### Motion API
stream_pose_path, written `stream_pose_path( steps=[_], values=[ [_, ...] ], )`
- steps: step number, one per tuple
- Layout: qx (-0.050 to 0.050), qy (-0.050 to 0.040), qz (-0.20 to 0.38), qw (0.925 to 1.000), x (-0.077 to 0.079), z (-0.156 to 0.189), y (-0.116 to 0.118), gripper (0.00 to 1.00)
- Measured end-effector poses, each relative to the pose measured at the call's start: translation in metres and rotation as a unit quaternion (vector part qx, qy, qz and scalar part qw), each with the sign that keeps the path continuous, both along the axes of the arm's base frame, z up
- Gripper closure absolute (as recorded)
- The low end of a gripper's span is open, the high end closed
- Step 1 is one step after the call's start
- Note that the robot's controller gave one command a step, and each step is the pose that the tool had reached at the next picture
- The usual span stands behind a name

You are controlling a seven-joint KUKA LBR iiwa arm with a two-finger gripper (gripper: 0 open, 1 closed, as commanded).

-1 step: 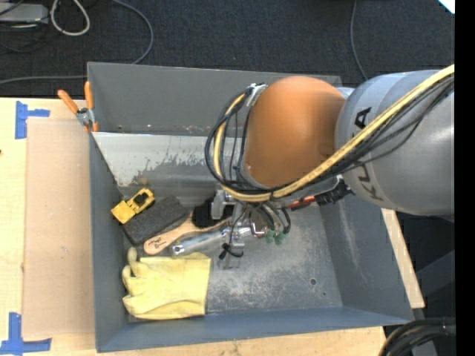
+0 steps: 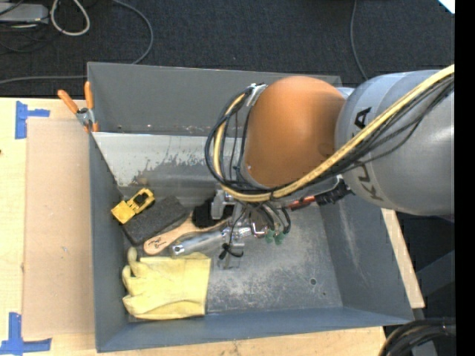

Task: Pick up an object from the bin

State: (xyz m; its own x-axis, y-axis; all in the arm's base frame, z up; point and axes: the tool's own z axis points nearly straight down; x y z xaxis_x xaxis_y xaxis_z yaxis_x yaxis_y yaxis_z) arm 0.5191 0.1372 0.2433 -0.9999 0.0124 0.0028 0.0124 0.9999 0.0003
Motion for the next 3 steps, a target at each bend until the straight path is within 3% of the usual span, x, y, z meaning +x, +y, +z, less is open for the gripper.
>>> stream_pose_path(
  steps=[1,2,3],
  values=[
    [0.000,0.0015,-0.015,0.9999,0.005,-0.014,-0.010,0.00],
    [-0.001,0.0022,-0.009,1.0000,-0.034,-0.030,-0.015,0.00],
    [-0.001,0.0027,-0.051,0.9987,-0.028,-0.076,-0.020,0.00]
  ],
)
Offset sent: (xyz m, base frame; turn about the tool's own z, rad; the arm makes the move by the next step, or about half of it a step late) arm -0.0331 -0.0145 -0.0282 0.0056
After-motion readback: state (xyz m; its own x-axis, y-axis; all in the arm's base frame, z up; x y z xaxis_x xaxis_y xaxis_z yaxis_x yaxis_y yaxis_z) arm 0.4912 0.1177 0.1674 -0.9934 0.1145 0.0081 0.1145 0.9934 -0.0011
